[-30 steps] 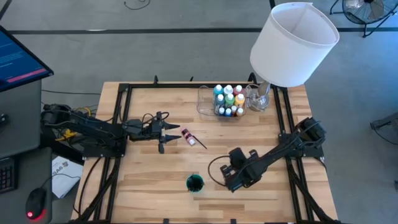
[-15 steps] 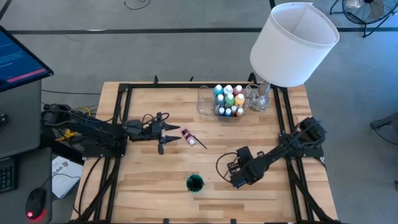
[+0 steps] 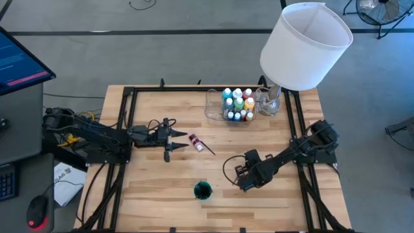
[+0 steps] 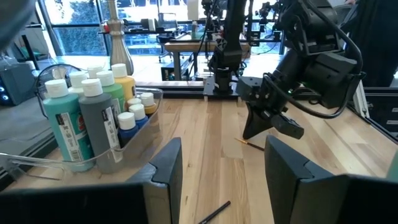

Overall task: Pick & Place Paint Supplies
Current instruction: Put the gold paintbrush into the green cup

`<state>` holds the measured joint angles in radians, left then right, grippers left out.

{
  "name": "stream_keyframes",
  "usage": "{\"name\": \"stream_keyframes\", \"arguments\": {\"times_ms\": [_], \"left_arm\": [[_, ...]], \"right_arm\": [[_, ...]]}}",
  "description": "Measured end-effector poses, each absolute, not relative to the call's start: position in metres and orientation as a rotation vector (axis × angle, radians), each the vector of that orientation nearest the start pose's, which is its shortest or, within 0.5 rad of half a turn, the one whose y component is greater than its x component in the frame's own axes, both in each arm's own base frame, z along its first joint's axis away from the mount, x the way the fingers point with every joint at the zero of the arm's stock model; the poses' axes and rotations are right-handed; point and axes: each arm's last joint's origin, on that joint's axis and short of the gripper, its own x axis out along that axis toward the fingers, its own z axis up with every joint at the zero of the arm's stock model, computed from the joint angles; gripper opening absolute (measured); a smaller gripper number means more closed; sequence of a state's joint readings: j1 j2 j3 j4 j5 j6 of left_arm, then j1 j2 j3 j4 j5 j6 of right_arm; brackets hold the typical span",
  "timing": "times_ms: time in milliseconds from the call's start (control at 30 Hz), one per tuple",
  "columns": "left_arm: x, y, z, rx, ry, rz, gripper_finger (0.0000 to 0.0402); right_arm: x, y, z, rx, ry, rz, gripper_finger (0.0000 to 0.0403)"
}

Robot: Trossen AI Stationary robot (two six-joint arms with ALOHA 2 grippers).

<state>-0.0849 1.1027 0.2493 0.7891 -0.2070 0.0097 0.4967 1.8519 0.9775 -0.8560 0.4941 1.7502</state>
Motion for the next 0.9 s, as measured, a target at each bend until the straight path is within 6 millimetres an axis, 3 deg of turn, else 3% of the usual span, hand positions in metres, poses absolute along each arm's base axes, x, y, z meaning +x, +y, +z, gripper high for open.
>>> {"name": "stream_keyframes", "arguments": {"times_ms": [567, 900], "left_arm": [[0.203, -0.011, 0.187, 0.020, 0.068, 0.122, 0.0121], [0.203, -0.011, 0.187, 0.020, 0.069, 0.122, 0.0121]], "right_arm": [[0.279, 0.105, 0.114, 0.558, 0.875, -1.042, 0.0000], [0.278, 0.112, 0.119, 0.498, 0.784, -1.046, 0.0000]]}}
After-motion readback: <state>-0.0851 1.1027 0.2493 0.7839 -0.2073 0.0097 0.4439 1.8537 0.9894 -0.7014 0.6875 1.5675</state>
